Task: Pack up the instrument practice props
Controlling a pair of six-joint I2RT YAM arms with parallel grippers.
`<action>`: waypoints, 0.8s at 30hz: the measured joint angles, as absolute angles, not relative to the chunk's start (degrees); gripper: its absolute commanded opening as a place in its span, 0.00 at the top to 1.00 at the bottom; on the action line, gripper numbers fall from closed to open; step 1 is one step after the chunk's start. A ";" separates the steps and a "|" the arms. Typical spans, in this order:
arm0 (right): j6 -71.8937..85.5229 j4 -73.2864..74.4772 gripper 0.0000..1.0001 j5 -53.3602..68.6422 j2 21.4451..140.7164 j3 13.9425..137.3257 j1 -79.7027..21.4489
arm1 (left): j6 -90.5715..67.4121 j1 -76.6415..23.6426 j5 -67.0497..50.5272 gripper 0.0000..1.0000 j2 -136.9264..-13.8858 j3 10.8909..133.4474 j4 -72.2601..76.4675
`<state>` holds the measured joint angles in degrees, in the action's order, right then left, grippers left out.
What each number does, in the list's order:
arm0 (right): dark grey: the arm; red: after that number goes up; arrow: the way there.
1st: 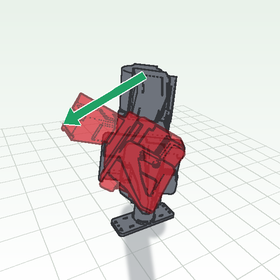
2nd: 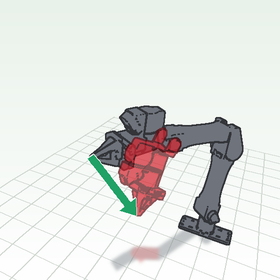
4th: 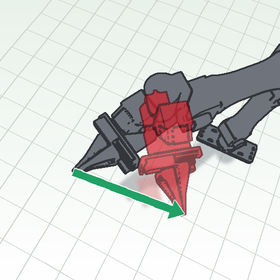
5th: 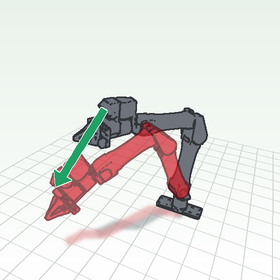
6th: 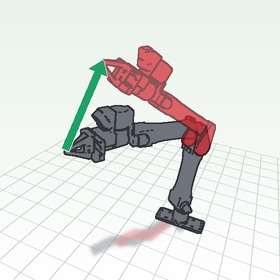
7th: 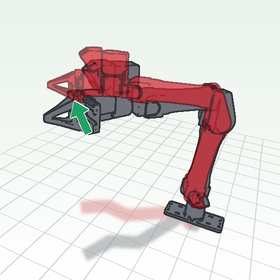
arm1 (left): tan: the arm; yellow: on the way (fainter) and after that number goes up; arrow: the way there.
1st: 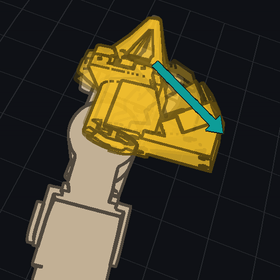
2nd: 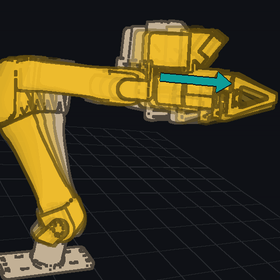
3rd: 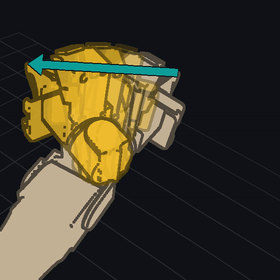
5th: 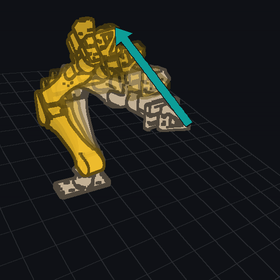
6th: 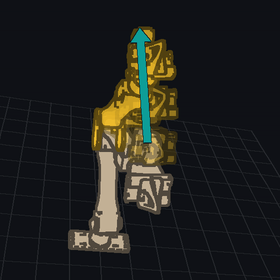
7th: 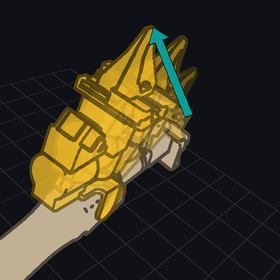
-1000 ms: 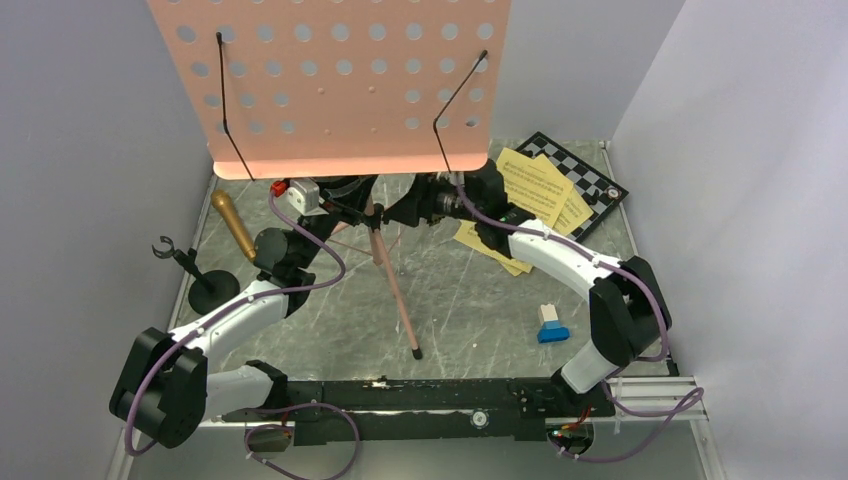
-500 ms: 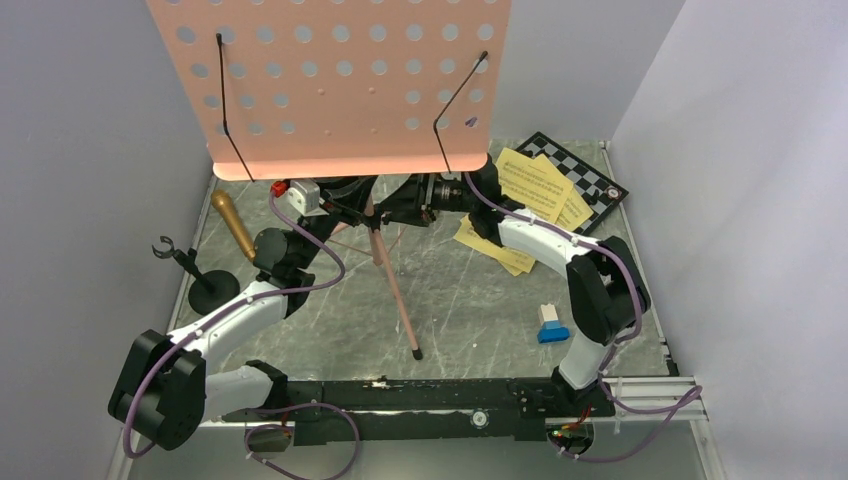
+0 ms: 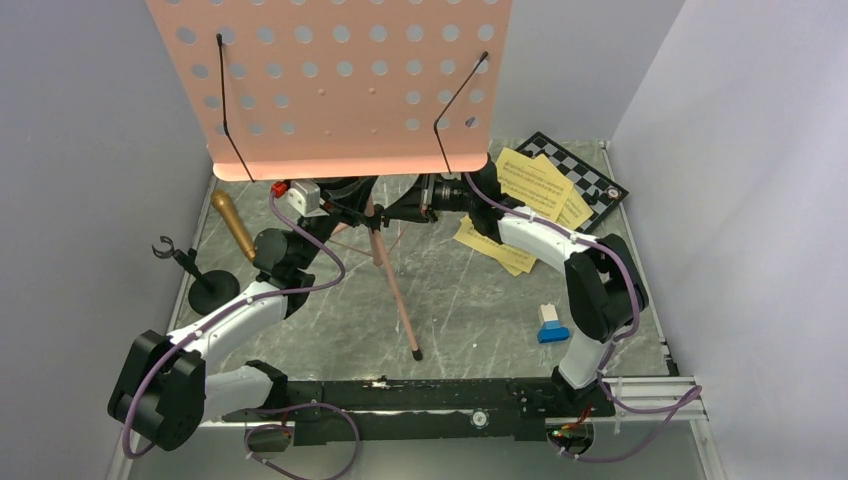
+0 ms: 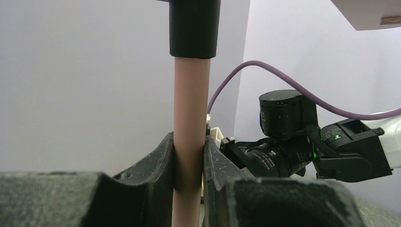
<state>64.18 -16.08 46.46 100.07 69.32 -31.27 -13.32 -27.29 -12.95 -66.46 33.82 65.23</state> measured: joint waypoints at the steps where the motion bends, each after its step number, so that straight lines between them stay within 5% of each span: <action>1: 63.35 -16.16 1.00 46.28 100.05 69.32 -31.27 | -13.30 -27.29 -12.95 1.00 -66.46 33.82 65.19; 9: 47.55 -18.70 1.00 41.65 96.57 66.98 -32.95 | -13.30 -27.31 -12.82 1.00 -66.37 33.82 65.01; 24: 0.93 -40.47 1.00 12.16 84.97 48.31 -46.57 | -14.26 -27.46 -13.26 1.00 -66.92 33.76 65.78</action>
